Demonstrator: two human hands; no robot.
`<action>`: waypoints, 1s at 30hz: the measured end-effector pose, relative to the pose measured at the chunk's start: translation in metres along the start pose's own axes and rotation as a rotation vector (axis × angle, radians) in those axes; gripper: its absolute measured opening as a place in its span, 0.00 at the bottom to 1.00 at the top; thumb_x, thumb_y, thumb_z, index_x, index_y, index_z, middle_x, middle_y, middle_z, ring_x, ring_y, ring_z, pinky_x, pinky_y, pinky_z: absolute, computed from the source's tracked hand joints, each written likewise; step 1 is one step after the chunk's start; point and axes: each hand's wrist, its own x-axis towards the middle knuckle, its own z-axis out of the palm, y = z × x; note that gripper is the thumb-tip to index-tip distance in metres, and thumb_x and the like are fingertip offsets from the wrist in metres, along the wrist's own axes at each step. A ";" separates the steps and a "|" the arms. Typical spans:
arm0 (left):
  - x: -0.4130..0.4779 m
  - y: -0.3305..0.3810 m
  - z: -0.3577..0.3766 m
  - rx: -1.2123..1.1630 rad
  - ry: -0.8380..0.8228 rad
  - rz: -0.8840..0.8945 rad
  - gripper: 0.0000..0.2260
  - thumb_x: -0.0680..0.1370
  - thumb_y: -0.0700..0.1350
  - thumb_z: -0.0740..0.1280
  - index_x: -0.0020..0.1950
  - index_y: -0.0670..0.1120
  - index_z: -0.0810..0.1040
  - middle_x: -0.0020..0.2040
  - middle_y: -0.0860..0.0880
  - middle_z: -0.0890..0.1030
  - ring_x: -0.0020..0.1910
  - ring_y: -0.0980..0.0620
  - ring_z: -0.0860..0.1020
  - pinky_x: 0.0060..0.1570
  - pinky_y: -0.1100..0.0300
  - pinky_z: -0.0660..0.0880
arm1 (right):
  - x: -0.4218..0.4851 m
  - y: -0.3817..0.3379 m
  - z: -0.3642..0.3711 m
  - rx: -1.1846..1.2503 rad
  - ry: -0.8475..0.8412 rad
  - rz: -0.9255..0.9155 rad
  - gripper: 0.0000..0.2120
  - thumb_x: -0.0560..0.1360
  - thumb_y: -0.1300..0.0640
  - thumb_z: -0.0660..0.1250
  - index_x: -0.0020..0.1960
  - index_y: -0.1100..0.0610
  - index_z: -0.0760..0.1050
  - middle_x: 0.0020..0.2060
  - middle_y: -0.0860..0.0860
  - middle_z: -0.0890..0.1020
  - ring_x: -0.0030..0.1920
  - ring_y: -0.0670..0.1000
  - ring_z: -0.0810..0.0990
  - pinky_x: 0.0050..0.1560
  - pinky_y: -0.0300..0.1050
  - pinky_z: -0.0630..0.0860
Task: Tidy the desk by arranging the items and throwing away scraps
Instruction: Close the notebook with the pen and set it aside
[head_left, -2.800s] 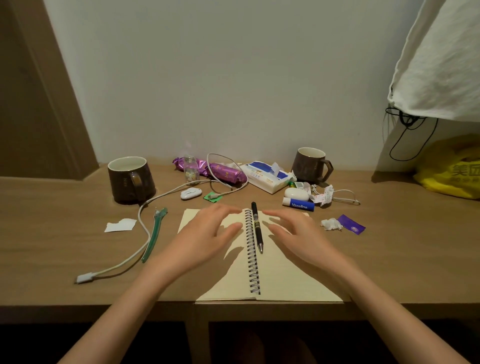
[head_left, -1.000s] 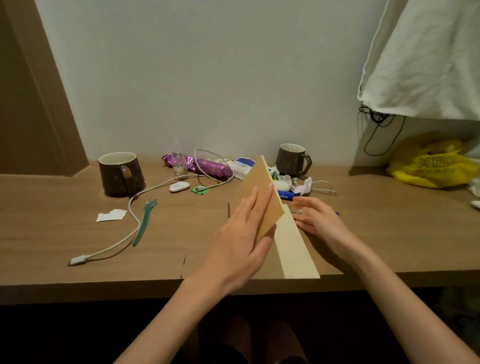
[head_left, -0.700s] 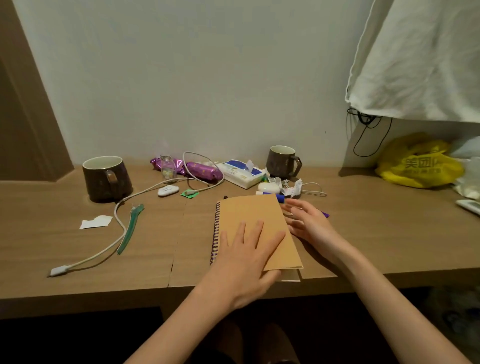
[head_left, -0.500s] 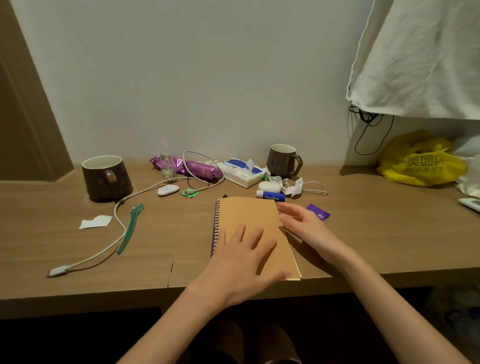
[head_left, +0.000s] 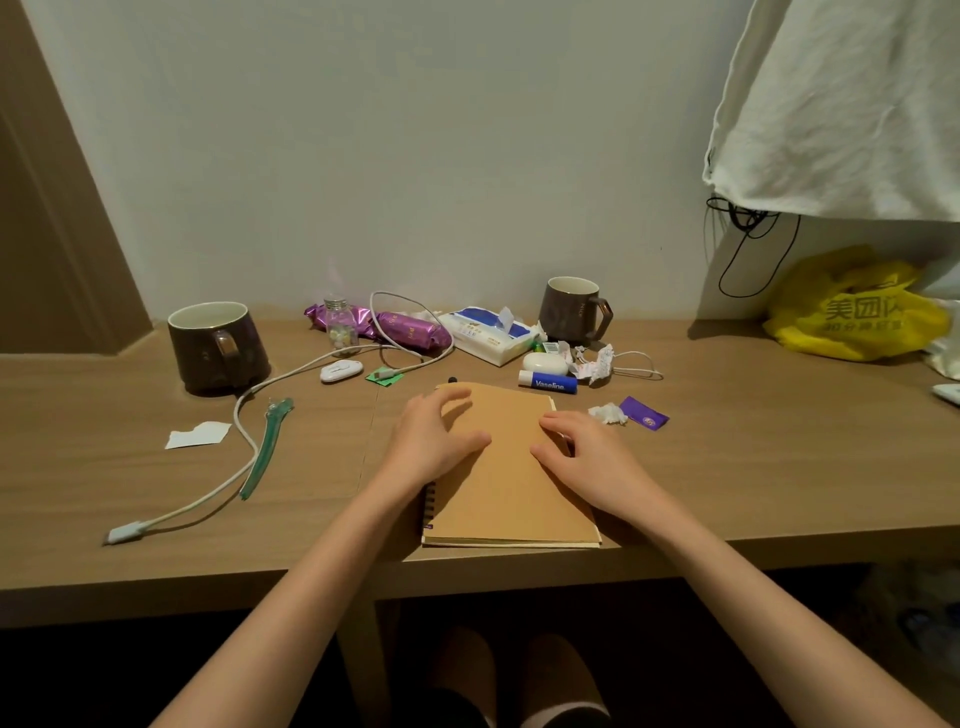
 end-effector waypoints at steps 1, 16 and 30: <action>0.003 0.001 0.001 -0.039 0.032 -0.028 0.30 0.70 0.48 0.74 0.70 0.50 0.67 0.70 0.47 0.68 0.68 0.48 0.67 0.66 0.53 0.66 | -0.001 0.000 0.002 0.005 0.011 -0.004 0.24 0.78 0.49 0.64 0.72 0.54 0.67 0.70 0.49 0.70 0.70 0.47 0.68 0.70 0.48 0.67; 0.008 0.004 -0.012 -0.525 0.184 -0.037 0.31 0.69 0.47 0.73 0.67 0.60 0.63 0.65 0.47 0.73 0.60 0.45 0.75 0.59 0.43 0.74 | -0.010 -0.013 -0.005 0.351 0.125 0.006 0.23 0.77 0.48 0.64 0.71 0.42 0.66 0.75 0.47 0.58 0.75 0.49 0.57 0.70 0.54 0.66; 0.021 0.102 0.024 -0.564 0.359 0.398 0.28 0.75 0.40 0.69 0.70 0.54 0.60 0.50 0.70 0.70 0.45 0.73 0.75 0.42 0.76 0.73 | -0.010 -0.015 -0.070 0.089 0.595 -0.115 0.30 0.78 0.55 0.65 0.76 0.44 0.56 0.59 0.47 0.75 0.50 0.41 0.73 0.48 0.32 0.73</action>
